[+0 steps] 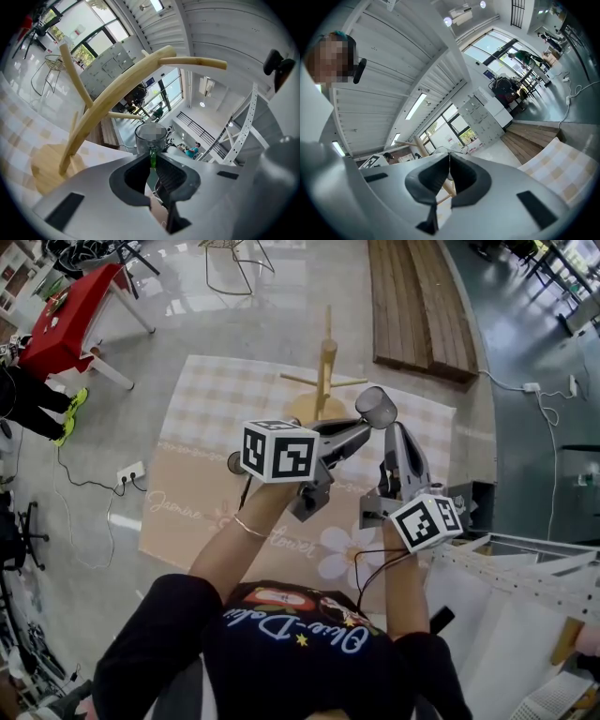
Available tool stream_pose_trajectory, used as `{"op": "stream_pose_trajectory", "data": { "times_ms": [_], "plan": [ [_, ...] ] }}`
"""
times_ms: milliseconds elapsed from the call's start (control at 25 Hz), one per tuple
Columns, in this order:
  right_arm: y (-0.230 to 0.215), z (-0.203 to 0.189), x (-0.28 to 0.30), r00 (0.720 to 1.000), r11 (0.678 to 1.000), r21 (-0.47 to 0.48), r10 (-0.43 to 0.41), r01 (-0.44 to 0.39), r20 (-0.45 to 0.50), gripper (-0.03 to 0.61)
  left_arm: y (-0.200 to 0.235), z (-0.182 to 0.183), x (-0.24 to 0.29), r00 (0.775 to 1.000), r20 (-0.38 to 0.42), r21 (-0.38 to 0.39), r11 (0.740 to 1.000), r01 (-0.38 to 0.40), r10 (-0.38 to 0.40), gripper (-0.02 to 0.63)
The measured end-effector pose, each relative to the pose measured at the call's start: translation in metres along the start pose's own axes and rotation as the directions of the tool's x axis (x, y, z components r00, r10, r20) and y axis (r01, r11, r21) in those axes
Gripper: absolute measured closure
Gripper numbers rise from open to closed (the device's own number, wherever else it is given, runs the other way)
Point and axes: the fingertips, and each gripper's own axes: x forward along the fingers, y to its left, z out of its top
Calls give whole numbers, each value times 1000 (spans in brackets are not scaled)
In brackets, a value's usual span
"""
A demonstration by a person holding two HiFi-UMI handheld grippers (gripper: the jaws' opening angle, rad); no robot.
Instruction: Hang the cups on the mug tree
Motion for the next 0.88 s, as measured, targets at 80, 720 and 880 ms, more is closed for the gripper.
{"op": "stream_pose_trajectory", "data": {
  "times_ms": [80,720,880],
  "plan": [
    [-1,-1,2,1000,1000,-5,-5,5,-1,568,2,1,1,1000,2,-11,1000,-1,1,568],
    [2,2,15,1000,1000,-15,-9,9,1,568,6,12,0,998,50,-96,995,29,-24,568],
    [3,3,17,1000,1000,-19,-9,9,2,568,6,14,0,997,70,-124,991,41,-32,568]
  ]
}}
